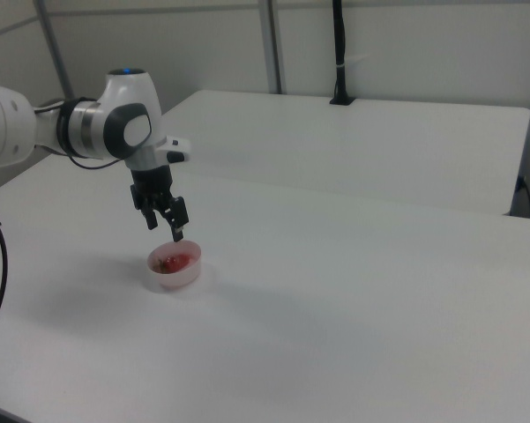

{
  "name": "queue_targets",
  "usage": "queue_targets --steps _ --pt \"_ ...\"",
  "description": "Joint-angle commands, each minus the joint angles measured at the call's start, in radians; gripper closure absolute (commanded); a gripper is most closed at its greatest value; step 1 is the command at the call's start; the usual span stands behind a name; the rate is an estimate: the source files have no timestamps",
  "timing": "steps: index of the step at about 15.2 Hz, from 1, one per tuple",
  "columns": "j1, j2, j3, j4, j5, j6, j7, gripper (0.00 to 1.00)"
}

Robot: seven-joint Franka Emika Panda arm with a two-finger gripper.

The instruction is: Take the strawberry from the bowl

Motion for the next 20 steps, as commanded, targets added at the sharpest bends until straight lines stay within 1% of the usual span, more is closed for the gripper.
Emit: queue_targets --steps 1,7,10,12,14,16,20 --pt "0.007 0.023 -0.005 -0.034 0.013 0.089 0.056 0.14" --pt "0.005 0.048 -0.005 -0.074 0.019 0.109 0.047 0.23" --pt "0.004 0.048 -0.005 -0.103 0.019 0.131 0.042 0.28" --pt "-0.001 0.049 -0.005 -0.116 0.019 0.152 0.039 0.29" --pt "-0.004 0.049 -0.005 -0.122 0.019 0.152 0.031 0.32" --pt "-0.004 0.055 -0.005 -0.122 0.021 0.152 0.022 0.32" --pt "0.005 0.048 -0.005 -0.110 0.047 0.151 0.024 0.27"
